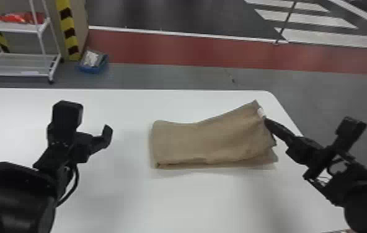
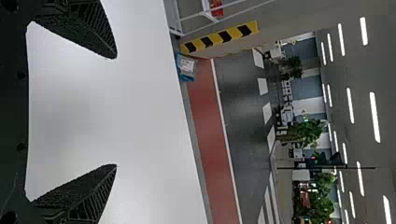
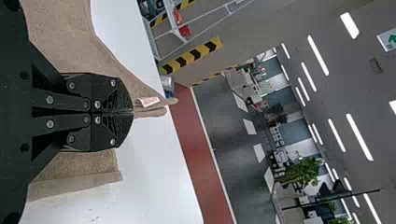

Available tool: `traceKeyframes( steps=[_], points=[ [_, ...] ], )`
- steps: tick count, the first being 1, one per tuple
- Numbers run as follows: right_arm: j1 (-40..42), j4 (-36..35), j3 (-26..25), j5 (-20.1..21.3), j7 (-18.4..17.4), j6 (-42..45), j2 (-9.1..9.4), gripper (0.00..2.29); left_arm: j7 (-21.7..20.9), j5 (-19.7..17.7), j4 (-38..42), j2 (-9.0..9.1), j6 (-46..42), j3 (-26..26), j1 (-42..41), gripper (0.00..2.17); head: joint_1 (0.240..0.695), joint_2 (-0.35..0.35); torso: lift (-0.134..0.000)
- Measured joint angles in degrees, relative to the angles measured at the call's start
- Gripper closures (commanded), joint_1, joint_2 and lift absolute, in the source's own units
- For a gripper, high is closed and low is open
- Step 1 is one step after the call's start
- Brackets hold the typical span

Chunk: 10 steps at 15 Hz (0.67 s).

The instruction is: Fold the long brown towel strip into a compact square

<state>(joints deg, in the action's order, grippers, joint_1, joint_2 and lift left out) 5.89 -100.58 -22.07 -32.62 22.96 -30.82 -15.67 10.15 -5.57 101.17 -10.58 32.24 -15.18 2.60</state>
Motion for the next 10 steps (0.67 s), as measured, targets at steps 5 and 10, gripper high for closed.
traceKeyframes(
  steps=[5, 10],
  points=[
    [-0.70, 3.85, -1.21, 1.02, 0.71, 0.36, -1.11, 1.47, -0.02, 0.06, -0.02, -0.47, -0.01, 0.31, -0.22, 0.05, 0.695, -0.221, -0.128],
    [-2.11, 9.77, 0.83, 5.91, -2.54, 2.30, -0.35, 0.01, -0.01, 0.03, -0.09, -0.50, -0.09, 0.31, -0.23, 0.05, 0.695, -0.230, -0.128]
  ],
)
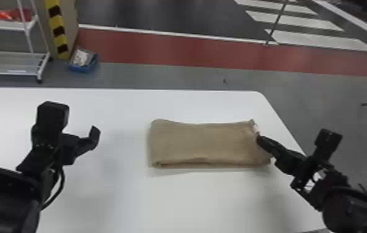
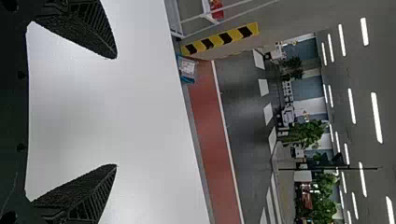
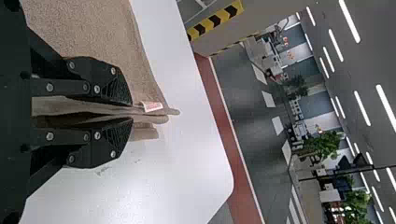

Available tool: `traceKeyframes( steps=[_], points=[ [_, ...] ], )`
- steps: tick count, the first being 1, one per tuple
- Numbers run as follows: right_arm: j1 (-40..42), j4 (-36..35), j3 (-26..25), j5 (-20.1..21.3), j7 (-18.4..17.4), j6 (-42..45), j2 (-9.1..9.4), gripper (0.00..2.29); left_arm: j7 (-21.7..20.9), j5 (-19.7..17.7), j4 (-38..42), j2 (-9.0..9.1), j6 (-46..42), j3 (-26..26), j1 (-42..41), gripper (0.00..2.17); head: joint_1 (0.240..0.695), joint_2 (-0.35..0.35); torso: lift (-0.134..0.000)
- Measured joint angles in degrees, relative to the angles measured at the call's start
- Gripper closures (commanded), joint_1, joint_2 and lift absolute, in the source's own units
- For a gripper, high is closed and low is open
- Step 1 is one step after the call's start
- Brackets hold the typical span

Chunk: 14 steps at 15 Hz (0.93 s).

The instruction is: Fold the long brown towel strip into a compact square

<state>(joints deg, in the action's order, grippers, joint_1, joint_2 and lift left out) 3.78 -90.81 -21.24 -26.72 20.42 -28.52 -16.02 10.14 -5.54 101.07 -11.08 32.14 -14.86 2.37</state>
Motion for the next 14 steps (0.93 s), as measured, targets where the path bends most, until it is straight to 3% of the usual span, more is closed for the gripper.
traceKeyframes(
  steps=[4, 9, 12, 14],
  points=[
    [3.45, -5.33, -1.80, 0.29, -4.91, 4.34, 0.70, 0.05, 0.09, 0.00, 0.35, 0.00, 0.01, -0.58, -0.26, 0.05, 0.695, -0.260, -0.128],
    [6.01, -6.51, -4.80, -1.30, -4.95, 6.28, 0.70, 0.05, 0.95, -0.20, 1.89, 0.37, 0.19, -4.10, -0.63, 0.05, 0.695, -0.325, -0.128],
    [7.23, -6.40, -5.19, -1.57, -4.86, 7.85, 0.88, 0.05, 1.52, -3.80, 3.52, 0.94, 0.56, -7.24, -0.75, 0.06, 0.695, -0.350, -0.128],
    [7.91, -6.27, -5.18, -1.52, -4.53, 8.72, 1.40, 0.04, 1.96, -8.22, 3.40, 2.44, 0.53, -8.94, -0.63, 0.08, 0.695, -0.350, -0.128]
  ],
)
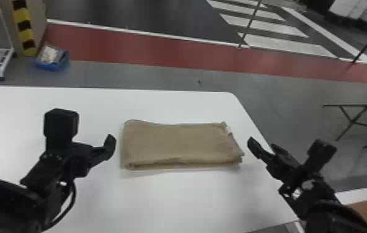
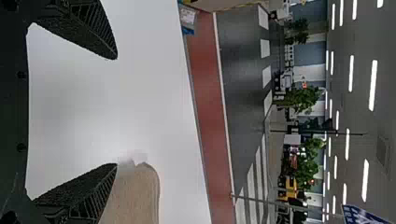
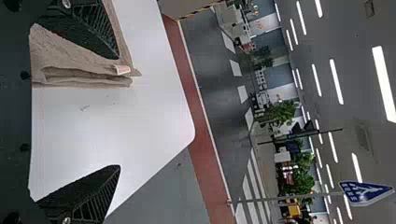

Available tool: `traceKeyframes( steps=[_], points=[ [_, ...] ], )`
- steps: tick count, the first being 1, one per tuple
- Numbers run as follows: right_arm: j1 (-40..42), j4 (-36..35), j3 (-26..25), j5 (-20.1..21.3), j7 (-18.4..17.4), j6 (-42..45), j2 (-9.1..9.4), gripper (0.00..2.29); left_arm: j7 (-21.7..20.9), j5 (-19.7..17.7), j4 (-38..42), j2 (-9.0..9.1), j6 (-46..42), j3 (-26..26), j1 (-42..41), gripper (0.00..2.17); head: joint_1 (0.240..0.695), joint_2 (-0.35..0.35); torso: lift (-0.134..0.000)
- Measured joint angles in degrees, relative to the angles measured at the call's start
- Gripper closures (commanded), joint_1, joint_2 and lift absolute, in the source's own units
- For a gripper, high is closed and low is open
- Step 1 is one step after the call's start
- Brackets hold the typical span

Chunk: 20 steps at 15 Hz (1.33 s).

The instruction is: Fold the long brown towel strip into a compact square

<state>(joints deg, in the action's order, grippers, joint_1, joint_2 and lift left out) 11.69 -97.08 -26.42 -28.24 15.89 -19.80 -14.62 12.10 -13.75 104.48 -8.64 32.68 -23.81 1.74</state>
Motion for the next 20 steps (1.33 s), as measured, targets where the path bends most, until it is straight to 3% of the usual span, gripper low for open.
traceKeyframes(
  steps=[3, 7, 10, 13, 16, 19, 20],
  points=[
    [1.20, 0.36, 0.27, 0.31, 0.07, 2.93, 1.07, 0.06, 0.40, -5.72, -4.37, 3.23, -1.27, -3.58, 1.84, 0.09, 0.695, -0.350, -0.128],
    [2.01, 0.43, 0.10, 0.60, 0.53, 4.33, 1.21, 0.08, 1.02, -5.96, -14.92, 6.15, -6.73, -8.19, 6.90, 0.22, 0.695, -0.350, -0.128],
    [2.18, 1.15, -0.32, 0.33, 0.55, 5.10, 0.91, 0.08, 1.10, -4.53, -19.06, 6.39, -7.87, -8.80, 8.88, 0.34, 0.695, -0.350, -0.128],
    [1.26, 2.05, -0.10, 0.73, 0.54, 5.97, 0.76, 0.08, 1.09, -2.01, -19.71, 5.82, -6.87, -8.66, 9.05, 0.67, 0.695, -0.350, -0.128],
    [0.33, 2.62, 0.79, 1.22, 0.45, 6.12, 1.00, 0.09, 1.08, -0.78, -19.42, 5.41, -5.27, -8.44, 8.59, 0.75, 0.695, -0.350, -0.128],
    [-0.03, 2.76, 1.00, 1.31, 0.41, 6.13, 1.13, 0.09, 0.96, -0.35, -18.57, 5.23, -4.69, -8.58, 8.07, 1.43, 0.695, -0.350, -0.128],
    [-0.07, 2.77, 1.01, 1.24, 0.38, 6.13, 1.16, 0.09, 1.02, -0.31, -18.41, 5.22, -4.71, -8.57, 8.05, 1.44, 0.695, -0.350, -0.128]
  ],
)
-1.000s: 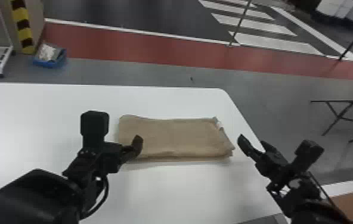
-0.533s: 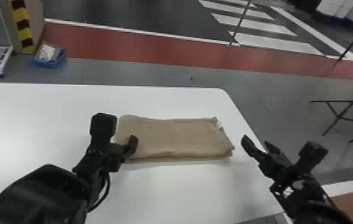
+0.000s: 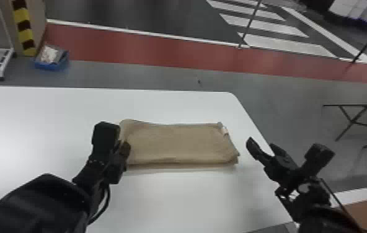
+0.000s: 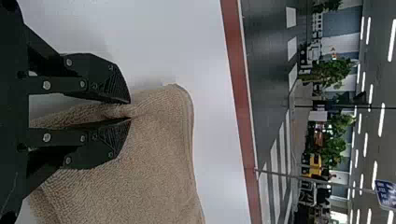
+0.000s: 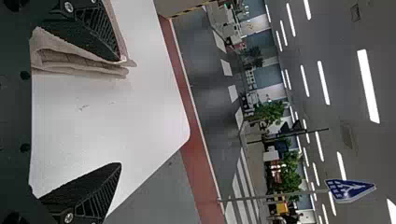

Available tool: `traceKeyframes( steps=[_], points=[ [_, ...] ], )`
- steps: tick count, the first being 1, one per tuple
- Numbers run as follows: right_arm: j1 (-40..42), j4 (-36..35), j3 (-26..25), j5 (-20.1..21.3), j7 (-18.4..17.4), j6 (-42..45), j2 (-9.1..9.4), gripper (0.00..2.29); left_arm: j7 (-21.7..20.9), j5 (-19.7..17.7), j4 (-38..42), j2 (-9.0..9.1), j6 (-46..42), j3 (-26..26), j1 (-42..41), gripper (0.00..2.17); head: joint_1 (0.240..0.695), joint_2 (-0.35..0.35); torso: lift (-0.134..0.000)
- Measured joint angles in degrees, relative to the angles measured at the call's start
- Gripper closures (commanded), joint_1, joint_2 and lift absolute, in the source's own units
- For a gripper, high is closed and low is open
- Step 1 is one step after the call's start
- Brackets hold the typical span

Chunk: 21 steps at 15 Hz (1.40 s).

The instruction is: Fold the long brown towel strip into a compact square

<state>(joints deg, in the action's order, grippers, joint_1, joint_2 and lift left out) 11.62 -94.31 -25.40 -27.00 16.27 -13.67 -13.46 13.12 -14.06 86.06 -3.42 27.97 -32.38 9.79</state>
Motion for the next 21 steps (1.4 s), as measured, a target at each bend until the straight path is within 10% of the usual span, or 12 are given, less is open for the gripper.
traceKeyframes(
  steps=[5, 15, 16, 18, 21],
  points=[
    [0.03, 0.06, -0.11, -0.35, -0.01, 0.00, 0.10, 0.09, 0.04, 0.39, 4.49, -0.78, 3.48, 1.17, -0.76, 1.44, 0.695, -0.350, -0.128],
    [-1.12, 0.30, 1.99, 0.00, -0.53, -0.07, 0.10, 0.09, -0.07, 1.98, 20.92, -9.00, 18.85, 14.59, -7.99, 1.44, 0.695, -0.316, -0.128],
    [-1.18, 0.23, 2.23, 0.04, -0.55, -0.20, 0.15, 0.09, -0.14, 1.98, 21.32, -9.35, 19.02, 15.09, -8.43, 1.22, 0.695, -0.307, -0.128],
    [-1.24, -0.13, 2.73, 0.10, -0.63, -0.68, 0.30, 0.09, -0.64, 2.06, 21.66, -9.74, 18.58, 15.86, -9.06, 0.11, 0.695, -0.293, -0.128],
    [-1.24, -1.15, 3.05, 0.11, -0.70, -1.80, 0.65, 0.09, -1.19, 2.96, 23.23, -10.08, 17.32, 16.55, -9.90, 0.02, 0.695, -0.276, -0.128]
  ],
)
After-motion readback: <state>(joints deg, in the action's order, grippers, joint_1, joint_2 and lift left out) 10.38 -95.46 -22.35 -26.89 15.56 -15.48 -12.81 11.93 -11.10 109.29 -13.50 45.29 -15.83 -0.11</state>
